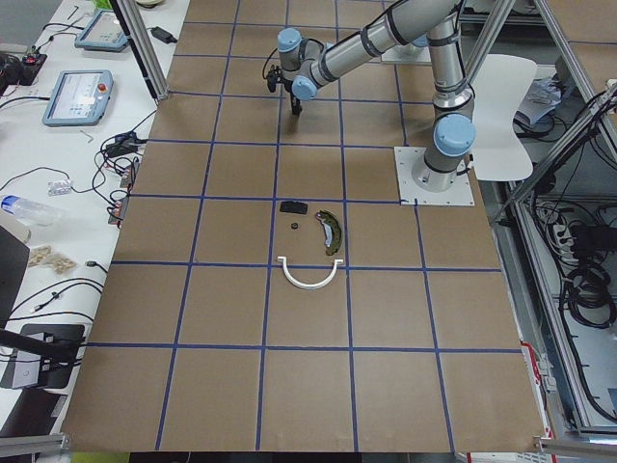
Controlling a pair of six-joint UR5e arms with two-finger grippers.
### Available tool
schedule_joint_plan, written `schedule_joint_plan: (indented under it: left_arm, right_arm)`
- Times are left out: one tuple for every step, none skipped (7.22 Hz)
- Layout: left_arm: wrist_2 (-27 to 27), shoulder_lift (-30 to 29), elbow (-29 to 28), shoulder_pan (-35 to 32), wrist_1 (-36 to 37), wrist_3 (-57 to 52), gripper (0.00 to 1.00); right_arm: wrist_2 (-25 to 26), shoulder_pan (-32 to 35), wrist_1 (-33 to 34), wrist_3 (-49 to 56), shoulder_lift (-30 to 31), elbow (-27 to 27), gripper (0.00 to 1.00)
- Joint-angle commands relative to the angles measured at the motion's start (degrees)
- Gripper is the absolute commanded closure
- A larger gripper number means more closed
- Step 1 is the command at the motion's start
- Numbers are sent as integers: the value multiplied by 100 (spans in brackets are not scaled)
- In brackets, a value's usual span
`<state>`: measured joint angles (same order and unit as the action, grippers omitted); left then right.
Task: Place bearing gear from tray to pile
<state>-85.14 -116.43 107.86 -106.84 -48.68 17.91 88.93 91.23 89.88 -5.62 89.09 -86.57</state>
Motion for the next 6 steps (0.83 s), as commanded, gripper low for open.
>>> schedule_joint_plan:
  left_arm:
    - [33,6,-37,22,-1,-7,100]
    - [24,15,-63,57,-1,-68,100]
    - [15,59,-203,119,-236,-86,100]
    - [-19,111,-535,224,-795,-243,100]
    - [-63,173,-904,407,-1497,-593,100]
    - [-81,208,-1220,809,-2035,-892,100]
  right_arm:
    - [2,0,-6,-1,3,-53,0]
    - [2,0,-6,-1,-5,-53,0]
    - [2,0,20,-1,-14,-53,0]
    - [2,0,38,-1,-23,-53,0]
    - [11,0,47,-1,-23,-53,0]
    - [2,0,47,-1,-23,-53,0]
